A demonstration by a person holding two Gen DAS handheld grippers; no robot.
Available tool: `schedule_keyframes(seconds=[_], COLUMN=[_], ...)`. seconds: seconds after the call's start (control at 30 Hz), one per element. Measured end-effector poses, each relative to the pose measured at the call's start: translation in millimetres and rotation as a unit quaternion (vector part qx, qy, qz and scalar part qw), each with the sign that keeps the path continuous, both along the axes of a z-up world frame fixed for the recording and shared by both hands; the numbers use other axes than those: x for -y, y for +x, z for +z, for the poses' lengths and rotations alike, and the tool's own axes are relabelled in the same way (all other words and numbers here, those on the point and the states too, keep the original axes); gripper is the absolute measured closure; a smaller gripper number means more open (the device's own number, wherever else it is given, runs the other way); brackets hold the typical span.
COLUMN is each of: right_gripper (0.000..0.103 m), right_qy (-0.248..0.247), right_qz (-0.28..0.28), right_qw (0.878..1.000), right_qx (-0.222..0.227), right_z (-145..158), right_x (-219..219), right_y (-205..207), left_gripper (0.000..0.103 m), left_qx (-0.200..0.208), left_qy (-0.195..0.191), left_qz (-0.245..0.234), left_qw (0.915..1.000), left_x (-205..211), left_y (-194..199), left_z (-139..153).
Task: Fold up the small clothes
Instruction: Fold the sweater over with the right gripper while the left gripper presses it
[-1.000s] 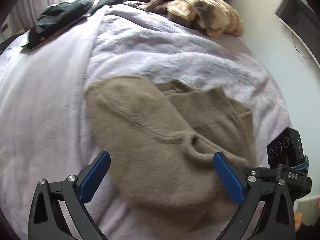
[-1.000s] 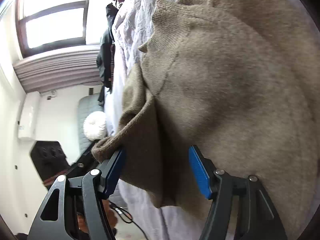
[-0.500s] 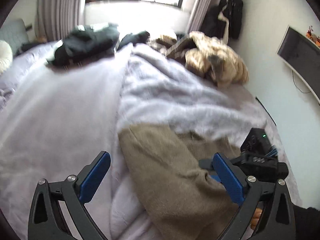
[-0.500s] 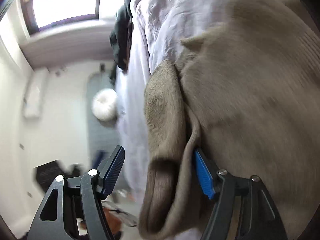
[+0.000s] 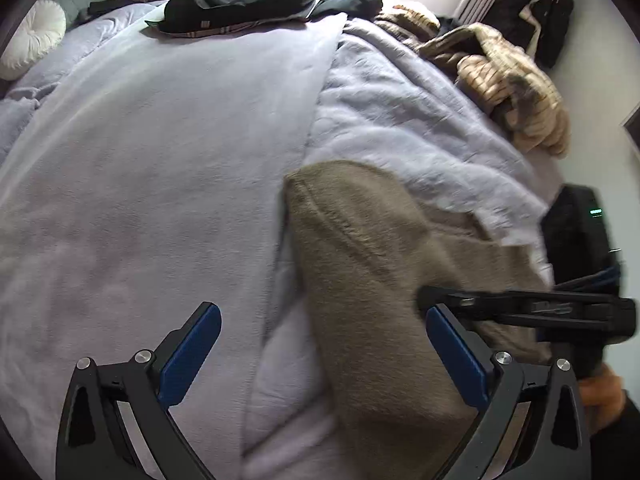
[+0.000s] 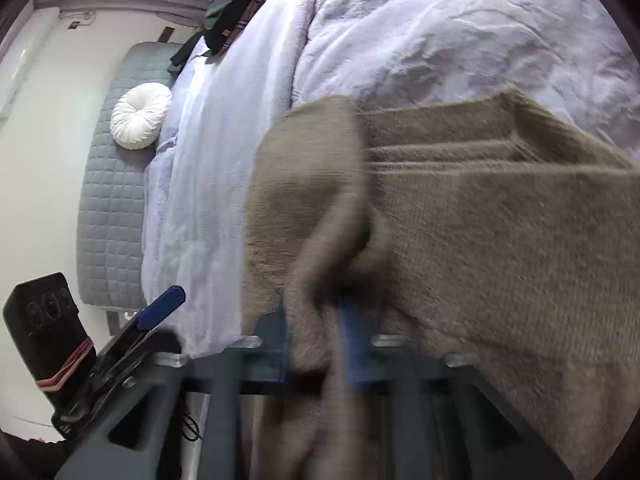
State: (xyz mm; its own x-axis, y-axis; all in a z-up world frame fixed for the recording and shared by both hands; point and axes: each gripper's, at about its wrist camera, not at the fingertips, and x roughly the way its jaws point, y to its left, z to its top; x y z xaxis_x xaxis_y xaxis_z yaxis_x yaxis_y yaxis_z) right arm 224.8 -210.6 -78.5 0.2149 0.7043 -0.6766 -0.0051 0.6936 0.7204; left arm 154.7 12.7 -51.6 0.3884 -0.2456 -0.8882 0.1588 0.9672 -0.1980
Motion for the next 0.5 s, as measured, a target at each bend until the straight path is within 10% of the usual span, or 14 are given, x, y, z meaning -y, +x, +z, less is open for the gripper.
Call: schedule_keyframes(seconds=[0.2,0.33,0.5], right_gripper=[0.077,0.025,0.025], right_qy=[0.114,0.028,0.085], right_qz=[-0.037,-0.048,-0.075], right_qw=[0.992,0.998,0.994], right_qx=[0.036,0.008,0.001], right_z=[17.9,5.0,-9.6], right_x=[20.8,31.3,46.6], right_y=[-26.3,-25.0,-14.9], left_gripper=[0.0,0.0,0.0], left_qx=[-0.022,-0.034,-0.022], left_qy=[0.022,0.015,0.022], left_qz=[-0.027,0.0,0.009], left_qw=[0.9992,0.9993,0.9995], left_x=[8.4,9.3,3.5], left_y=[4.3,8.8,13.4], left_z=[-20.1,-29.1,-29.2])
